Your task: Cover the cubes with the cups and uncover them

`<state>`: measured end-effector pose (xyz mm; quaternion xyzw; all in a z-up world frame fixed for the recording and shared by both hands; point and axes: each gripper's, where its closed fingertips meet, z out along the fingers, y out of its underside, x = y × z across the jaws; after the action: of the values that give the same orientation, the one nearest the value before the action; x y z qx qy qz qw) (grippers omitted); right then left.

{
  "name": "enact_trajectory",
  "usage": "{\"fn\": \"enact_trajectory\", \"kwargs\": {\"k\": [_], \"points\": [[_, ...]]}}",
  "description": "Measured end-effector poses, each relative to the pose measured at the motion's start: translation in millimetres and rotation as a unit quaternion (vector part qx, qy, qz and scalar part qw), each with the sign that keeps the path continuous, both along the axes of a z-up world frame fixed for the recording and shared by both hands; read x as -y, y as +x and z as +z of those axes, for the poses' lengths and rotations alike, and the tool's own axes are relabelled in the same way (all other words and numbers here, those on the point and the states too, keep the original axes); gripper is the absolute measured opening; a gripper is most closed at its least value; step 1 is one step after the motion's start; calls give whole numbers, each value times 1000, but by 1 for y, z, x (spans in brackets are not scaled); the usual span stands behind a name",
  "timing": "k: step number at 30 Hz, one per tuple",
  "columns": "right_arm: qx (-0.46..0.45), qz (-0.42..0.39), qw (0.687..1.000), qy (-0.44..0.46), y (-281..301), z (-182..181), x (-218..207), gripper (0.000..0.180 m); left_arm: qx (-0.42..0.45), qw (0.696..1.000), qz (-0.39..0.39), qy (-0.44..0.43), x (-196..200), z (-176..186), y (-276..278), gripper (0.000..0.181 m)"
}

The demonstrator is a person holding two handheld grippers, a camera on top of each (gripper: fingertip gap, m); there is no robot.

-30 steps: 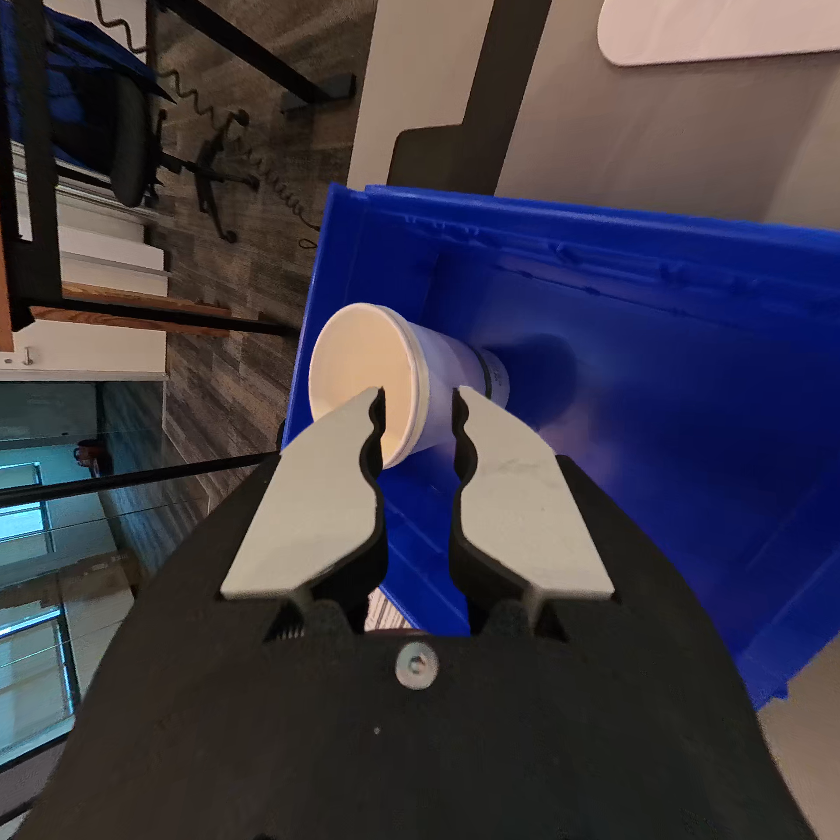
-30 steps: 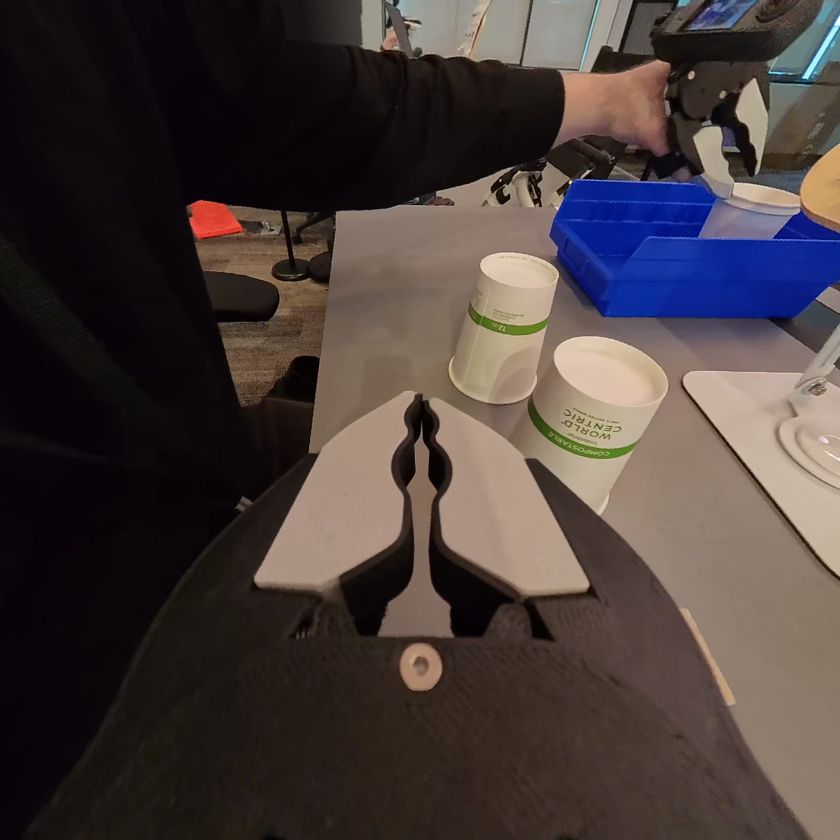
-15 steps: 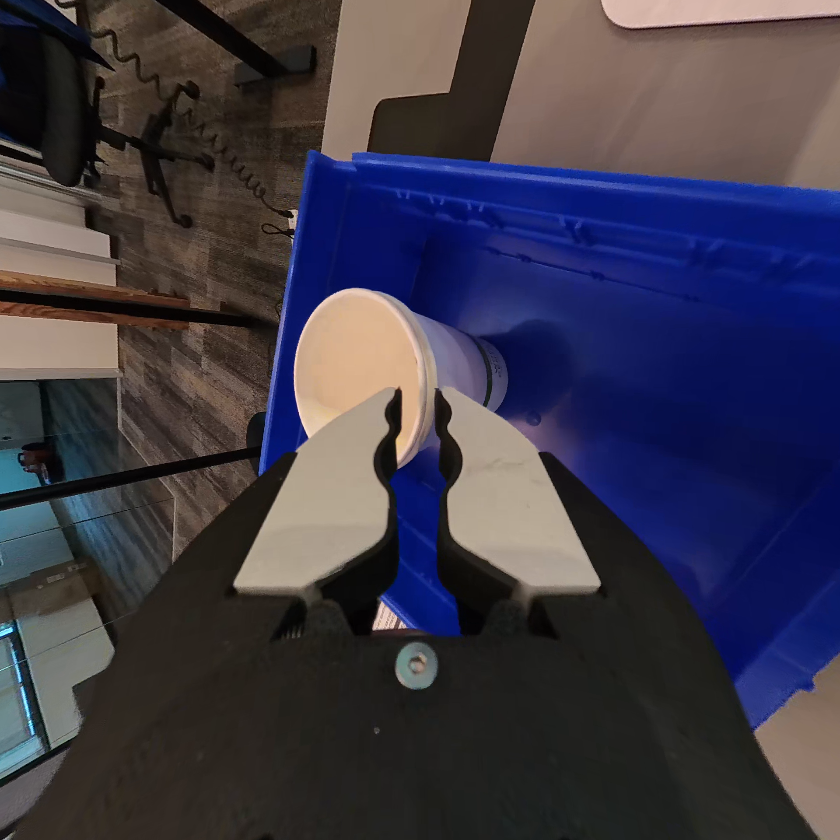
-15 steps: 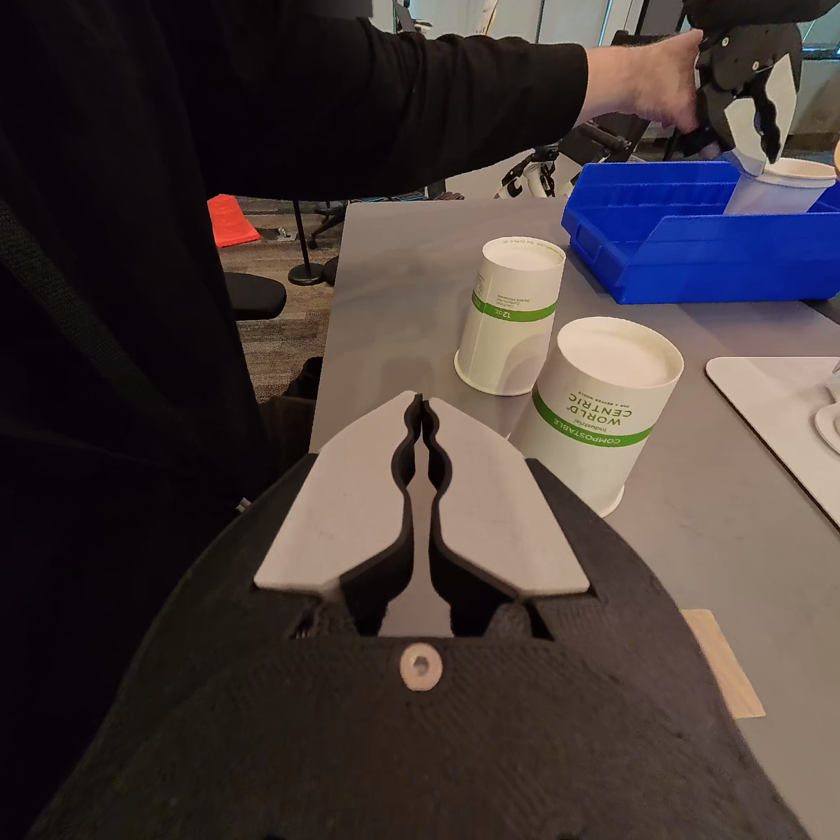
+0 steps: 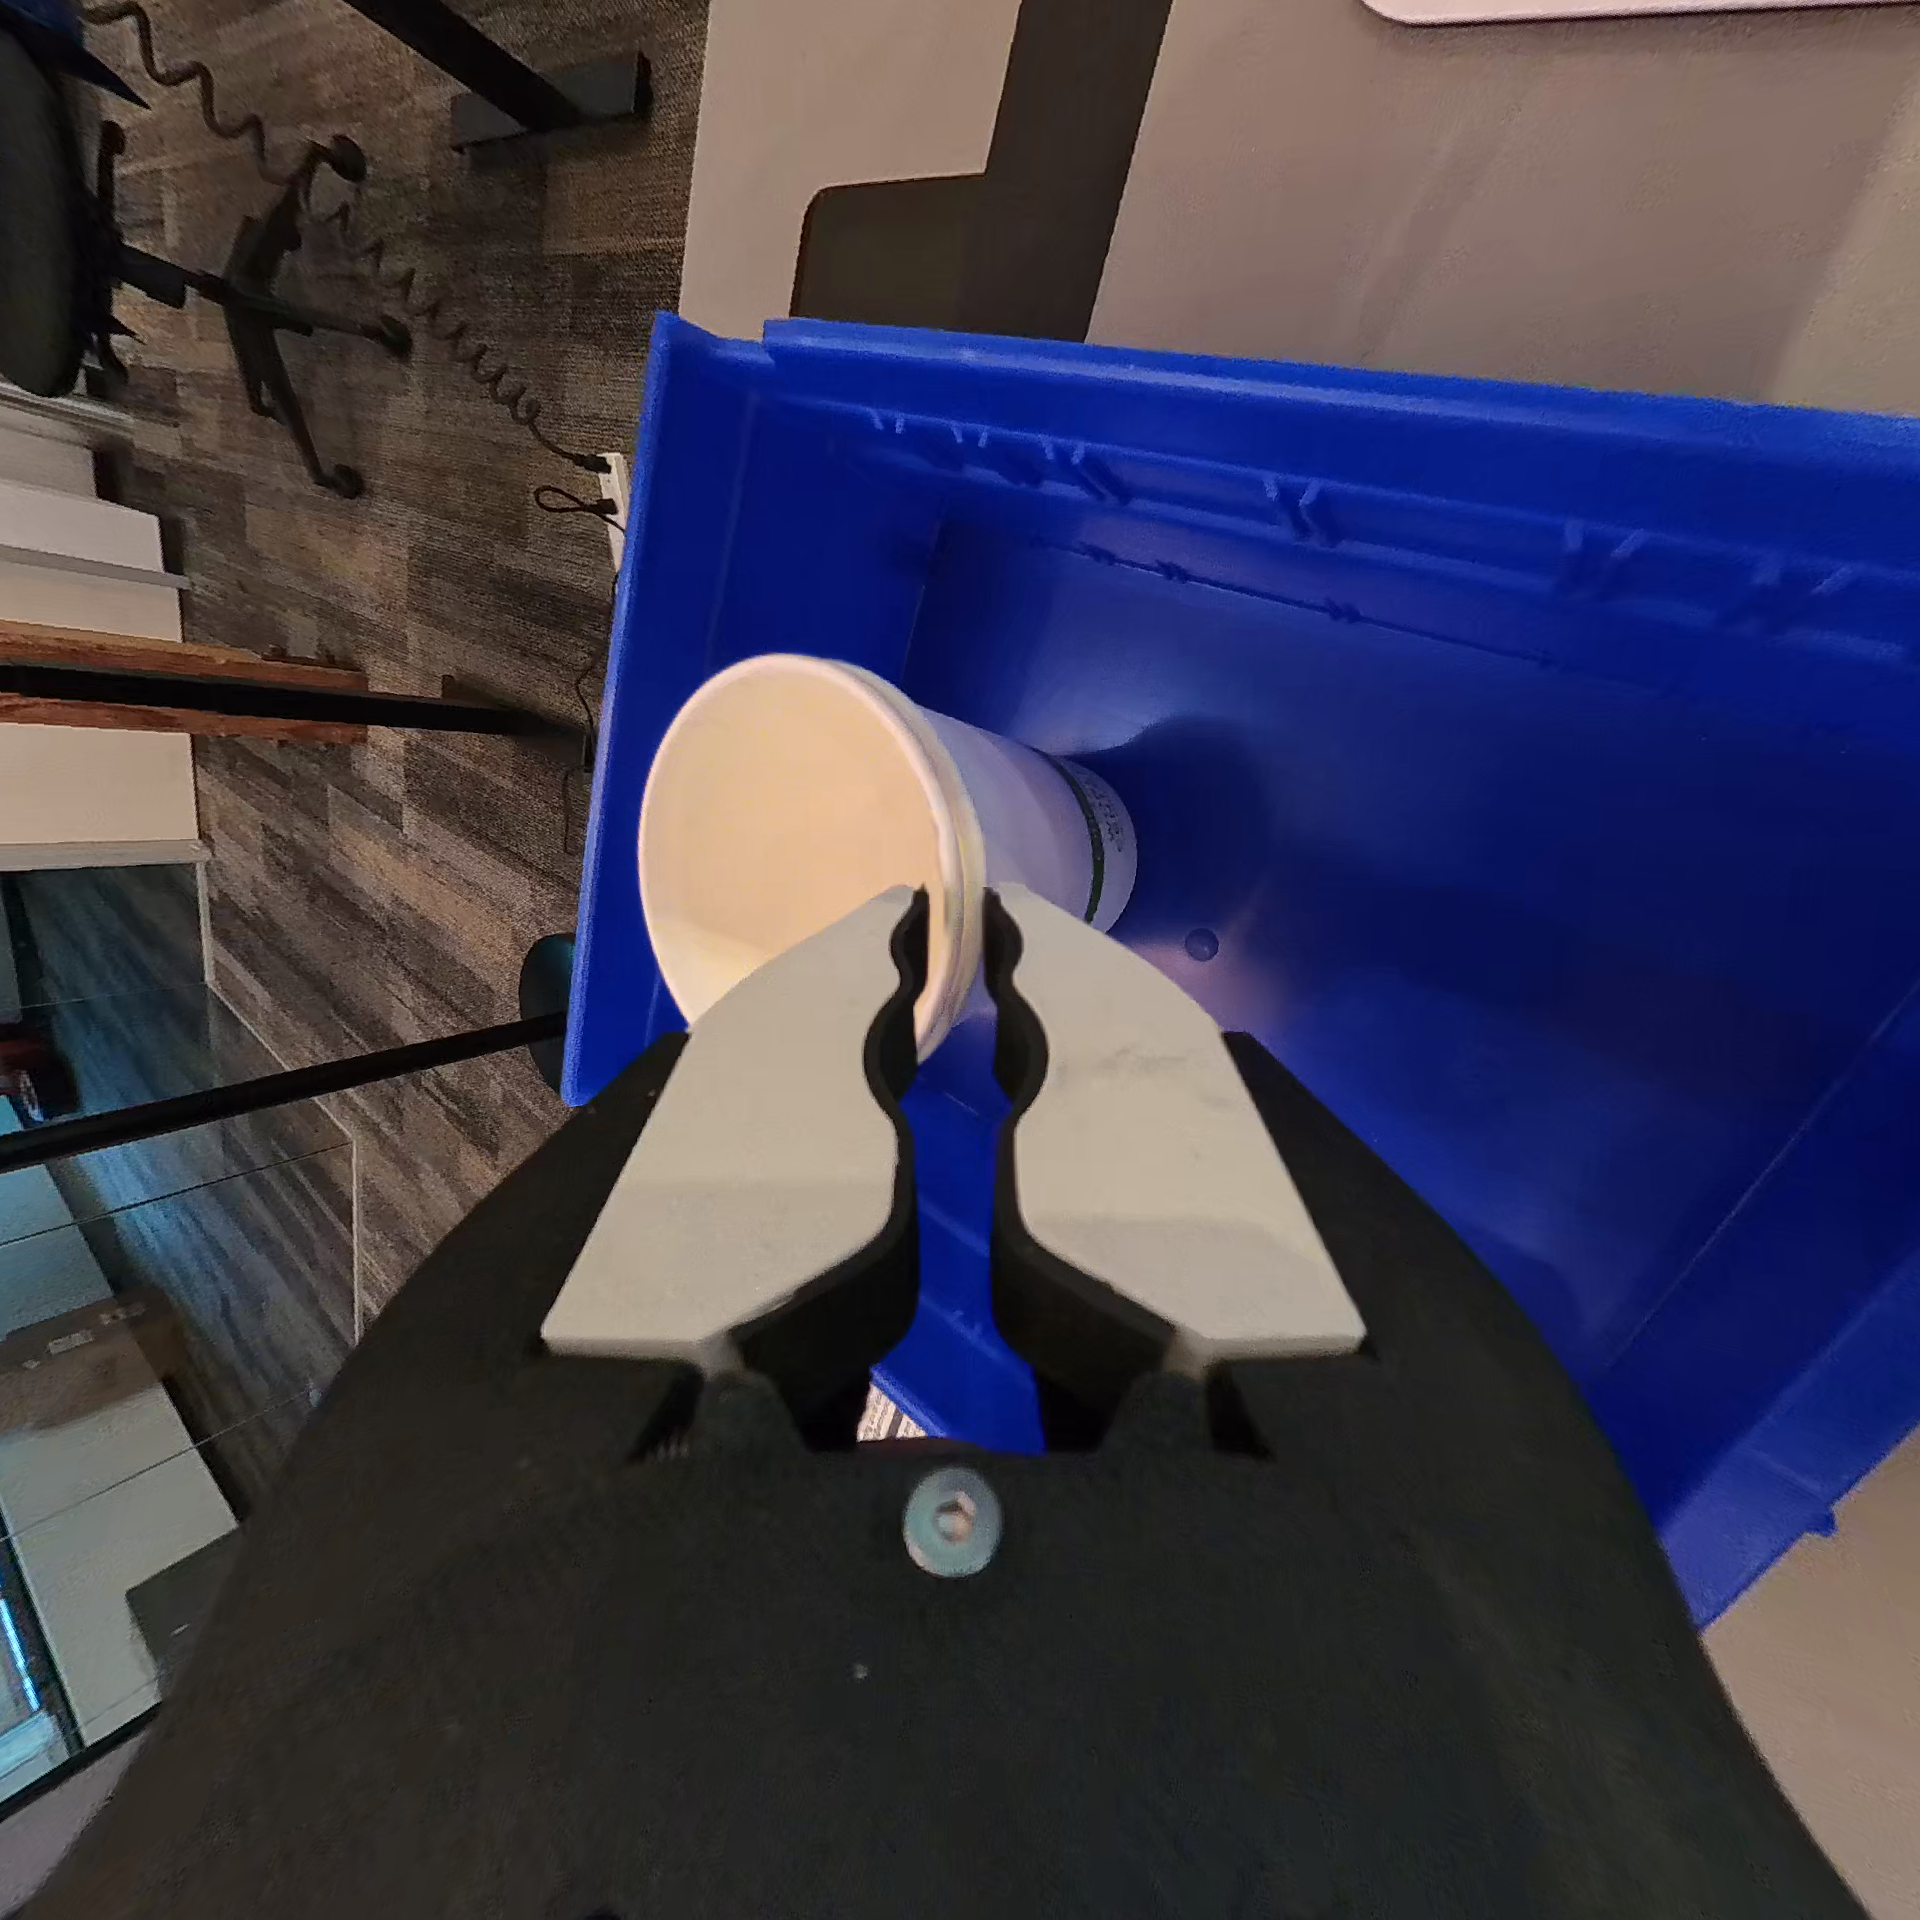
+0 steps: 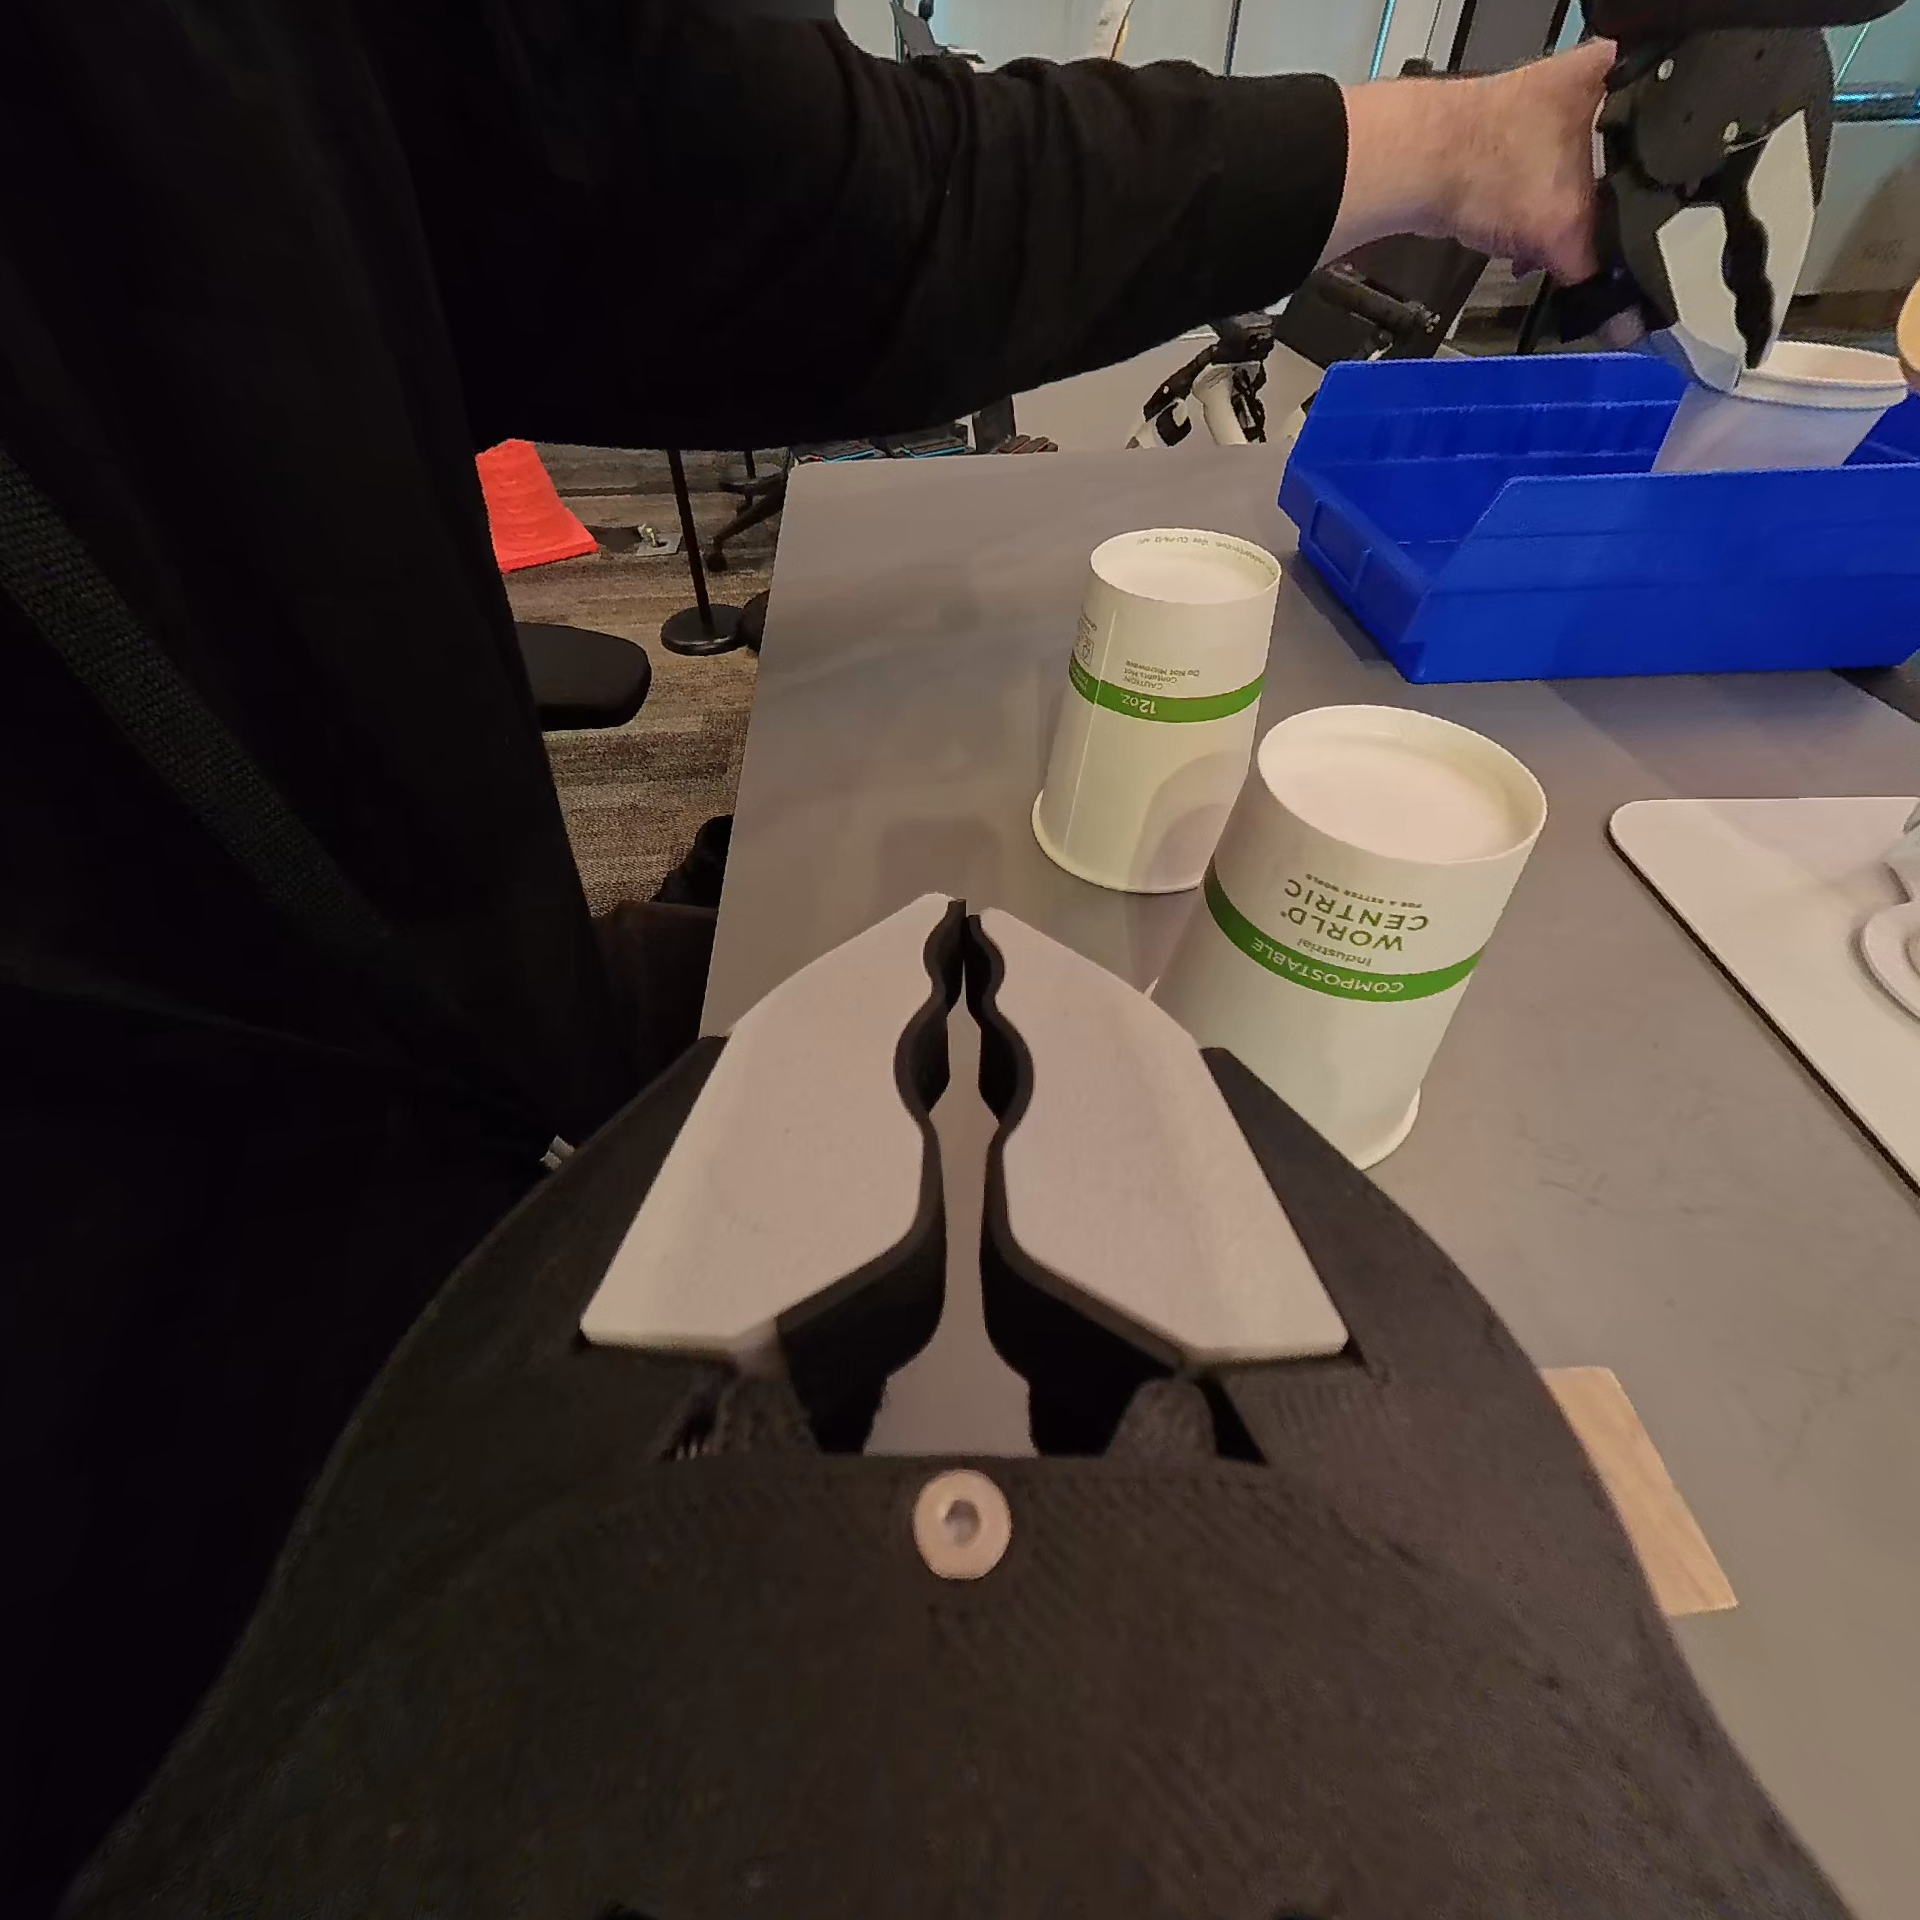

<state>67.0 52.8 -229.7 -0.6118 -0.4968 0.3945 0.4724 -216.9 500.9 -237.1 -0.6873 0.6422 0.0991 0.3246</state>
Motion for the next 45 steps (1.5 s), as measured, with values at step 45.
{"fn": "enact_trajectory", "kwargs": {"k": [45], "points": [[1,6,1000,-18,9,-10,-5,0,8,999,11,-37,-5,3,-1,12]]}}
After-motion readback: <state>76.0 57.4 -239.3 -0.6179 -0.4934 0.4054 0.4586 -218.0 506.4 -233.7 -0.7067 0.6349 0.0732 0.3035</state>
